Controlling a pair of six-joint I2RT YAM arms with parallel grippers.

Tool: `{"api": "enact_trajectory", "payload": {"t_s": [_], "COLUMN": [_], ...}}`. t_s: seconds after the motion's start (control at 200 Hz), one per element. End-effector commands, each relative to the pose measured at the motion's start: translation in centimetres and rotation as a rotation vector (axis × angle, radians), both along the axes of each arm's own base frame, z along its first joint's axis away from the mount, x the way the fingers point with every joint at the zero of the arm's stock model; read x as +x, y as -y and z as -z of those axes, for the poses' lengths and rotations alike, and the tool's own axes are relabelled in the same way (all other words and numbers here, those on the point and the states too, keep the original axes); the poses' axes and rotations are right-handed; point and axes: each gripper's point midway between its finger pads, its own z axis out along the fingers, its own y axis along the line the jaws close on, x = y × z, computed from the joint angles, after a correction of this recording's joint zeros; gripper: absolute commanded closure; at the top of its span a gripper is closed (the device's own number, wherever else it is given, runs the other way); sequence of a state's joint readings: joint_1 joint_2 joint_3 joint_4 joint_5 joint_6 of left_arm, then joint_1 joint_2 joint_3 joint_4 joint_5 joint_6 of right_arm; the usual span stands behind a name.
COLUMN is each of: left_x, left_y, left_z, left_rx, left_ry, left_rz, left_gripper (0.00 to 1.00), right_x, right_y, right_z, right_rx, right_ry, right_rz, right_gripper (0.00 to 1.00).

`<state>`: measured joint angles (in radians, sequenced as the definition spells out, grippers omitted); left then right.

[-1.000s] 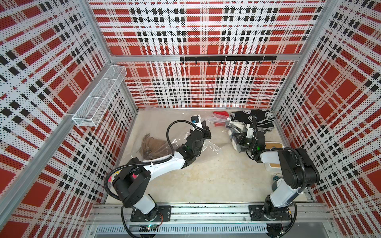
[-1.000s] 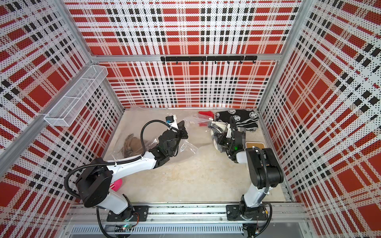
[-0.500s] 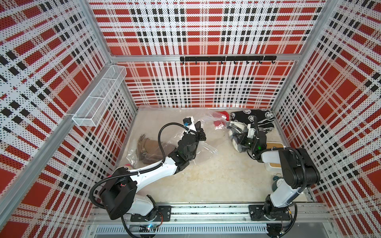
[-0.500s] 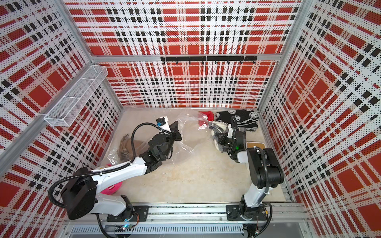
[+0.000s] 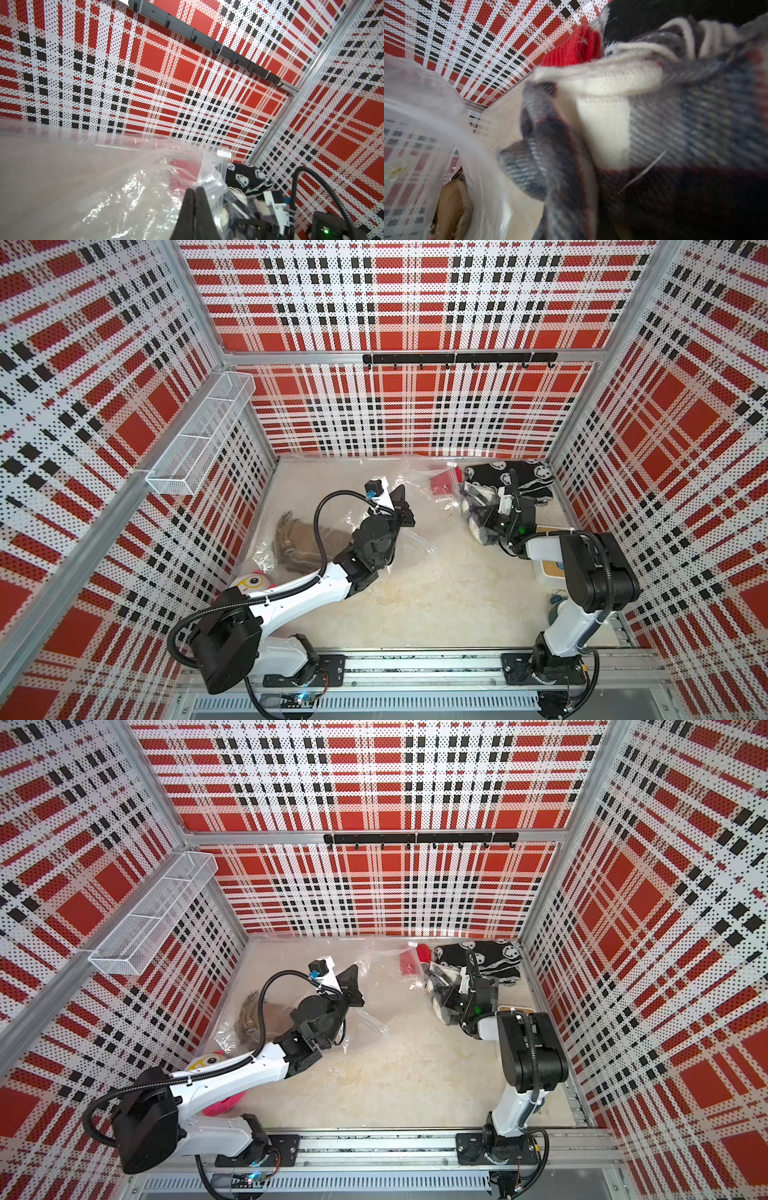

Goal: Take the scarf out of the vacuum bag
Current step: Adjust the scarf at the center of the board.

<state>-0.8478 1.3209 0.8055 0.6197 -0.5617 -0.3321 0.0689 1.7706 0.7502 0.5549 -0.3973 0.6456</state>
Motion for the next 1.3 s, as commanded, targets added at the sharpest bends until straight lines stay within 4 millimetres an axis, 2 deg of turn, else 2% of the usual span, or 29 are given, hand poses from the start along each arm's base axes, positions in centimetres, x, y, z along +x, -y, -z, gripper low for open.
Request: {"api": "enact_trajectory", "payload": {"t_s": [0.0, 0.155, 0.23, 0.346, 0.421, 0.471, 0.506, 0.561, 0.752, 0.842, 0.942, 1.027, 1.152, 1.293], "left_x": [-0.8, -1.0, -1.0, -1.1, -1.1, -1.2, -1.2, -1.2, -1.1, -1.3, -1.4, -1.7, -2.0, -2.3], "left_y": [-0.5, 0.0, 0.5, 1.3, 1.8, 2.1, 2.2, 2.4, 3.9, 4.6, 4.9, 5.1, 5.4, 6.3], "left_z": [-1.7, -1.7, -1.8, -2.1, -2.1, -2.1, -2.2, -2.2, -2.1, -2.4, -2.8, -3.4, -4.2, -4.9], "left_rx": [-0.035, -0.035, -0.035, -0.031, -0.025, -0.023, -0.023, -0.023, -0.01, -0.008, -0.009, -0.014, -0.019, -0.016], "left_ry": [0.047, 0.046, 0.049, 0.052, 0.052, 0.053, 0.054, 0.054, 0.053, 0.057, 0.064, 0.074, 0.085, 0.095], "left_rz": [-0.007, 0.003, 0.011, 0.021, 0.026, 0.029, 0.032, 0.033, 0.055, 0.065, 0.068, 0.07, 0.074, 0.085], "left_gripper": [1.0, 1.0, 1.0, 1.0, 1.0, 1.0, 1.0, 1.0, 1.0, 1.0, 1.0, 1.0, 1.0, 1.0], "right_x": [0.8, 0.8, 0.8, 0.5, 0.4, 0.3, 0.3, 0.0, -1.7, -2.1, -1.9, -1.7, -1.5, -1.2], "right_y": [0.3, -1.0, -2.0, -3.2, -3.3, -3.2, -3.0, -2.3, -1.1, 0.1, 0.2, -1.6, -4.7, -4.5], "right_z": [-0.1, 0.6, 0.6, -0.5, -1.6, -2.1, -2.5, -3.1, -6.3, -6.2, -4.7, -2.8, 0.5, 3.7], "right_rx": [-0.005, -0.043, -0.072, -0.037, -0.02, -0.018, -0.021, -0.024, -0.049, -0.096, -0.124, -0.101, -0.093, -0.11], "right_ry": [0.005, -0.012, -0.017, 0.01, 0.032, 0.035, 0.037, 0.041, 0.119, 0.112, 0.074, 0.033, -0.038, -0.105], "right_rz": [0.008, -0.013, -0.041, -0.08, -0.083, -0.076, -0.063, -0.031, 0.006, 0.055, 0.047, -0.028, -0.122, -0.115], "right_gripper": [0.96, 0.65, 0.6, 0.46, 0.36, 0.3, 0.21, 0.17, 0.19, 0.28, 0.5, 0.67, 0.75, 0.76]}}
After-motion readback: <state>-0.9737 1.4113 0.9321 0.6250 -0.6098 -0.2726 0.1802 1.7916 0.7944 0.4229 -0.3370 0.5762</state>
